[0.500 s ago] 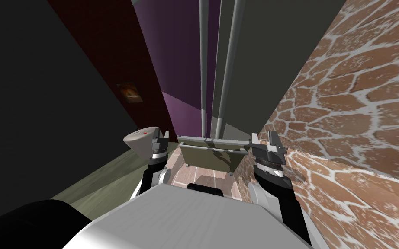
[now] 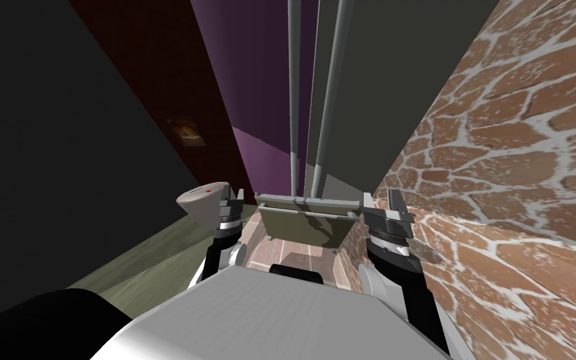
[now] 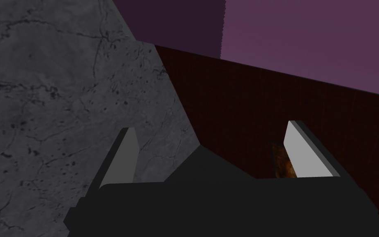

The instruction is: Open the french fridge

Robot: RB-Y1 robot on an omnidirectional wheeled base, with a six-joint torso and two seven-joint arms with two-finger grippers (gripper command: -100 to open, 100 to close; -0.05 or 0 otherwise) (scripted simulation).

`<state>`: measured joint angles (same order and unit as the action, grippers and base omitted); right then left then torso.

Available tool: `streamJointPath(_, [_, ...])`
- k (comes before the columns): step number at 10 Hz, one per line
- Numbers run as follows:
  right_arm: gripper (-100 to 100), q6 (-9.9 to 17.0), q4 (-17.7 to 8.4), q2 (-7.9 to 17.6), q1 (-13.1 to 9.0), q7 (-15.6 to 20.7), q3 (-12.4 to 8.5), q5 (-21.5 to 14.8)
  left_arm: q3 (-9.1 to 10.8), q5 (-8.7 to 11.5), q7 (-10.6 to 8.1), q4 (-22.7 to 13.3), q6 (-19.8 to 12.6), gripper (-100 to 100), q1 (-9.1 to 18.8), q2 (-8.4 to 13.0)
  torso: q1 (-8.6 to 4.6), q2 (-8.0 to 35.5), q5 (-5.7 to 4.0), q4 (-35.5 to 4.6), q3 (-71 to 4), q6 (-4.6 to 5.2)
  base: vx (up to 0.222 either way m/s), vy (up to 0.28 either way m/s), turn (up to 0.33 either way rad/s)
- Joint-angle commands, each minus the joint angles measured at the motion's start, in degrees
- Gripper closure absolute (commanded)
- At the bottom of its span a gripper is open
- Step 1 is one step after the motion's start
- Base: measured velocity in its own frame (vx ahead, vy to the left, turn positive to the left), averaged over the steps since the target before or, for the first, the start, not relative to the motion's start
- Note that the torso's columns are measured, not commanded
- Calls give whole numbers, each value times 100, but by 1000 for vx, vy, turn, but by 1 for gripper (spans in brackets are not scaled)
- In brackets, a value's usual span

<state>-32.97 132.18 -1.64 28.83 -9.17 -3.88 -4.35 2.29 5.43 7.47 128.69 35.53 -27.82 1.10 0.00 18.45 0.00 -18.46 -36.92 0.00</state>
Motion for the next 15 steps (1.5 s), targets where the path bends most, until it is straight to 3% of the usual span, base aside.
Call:
streamJointPath(1, [0,0,0,0,0,0,0,0,0,0,0,0,0,0,0,0,0,424,0,-423,-844,0,0,0,0])
streamJointPath(4, [0,0,0,0,0,0,0,0,0,0,0,0,0,0,0,0,0,1693,0,-1692,-3381,0,0,0,0])
streamJointPath(5, [-100,40,-49,287,-15,23,-16,-47,0,0,0,0,0,0,0,0,0,2116,0,-2114,-4227,0,-2,17,39])
streamJointPath(7, [-100,79,-99,483,-31,45,-32,-94,-1,0,0,-2,-1,0,0,-1,7,2367,2,-2361,-4731,-1,-16,26,44])
streamJointPath(9, [-100,191,-241,864,-74,108,-77,-224,-1,0,0,-2,-1,0,0,-1,3,2383,1,-2381,-4763,0,-21,37,64])
streamJointPath(15, [-100,700,-879,1797,-269,399,-283,-823,-1,0,0,-2,-1,0,0,-1,3,2389,1,-2385,-4761,1,-39,85,118])
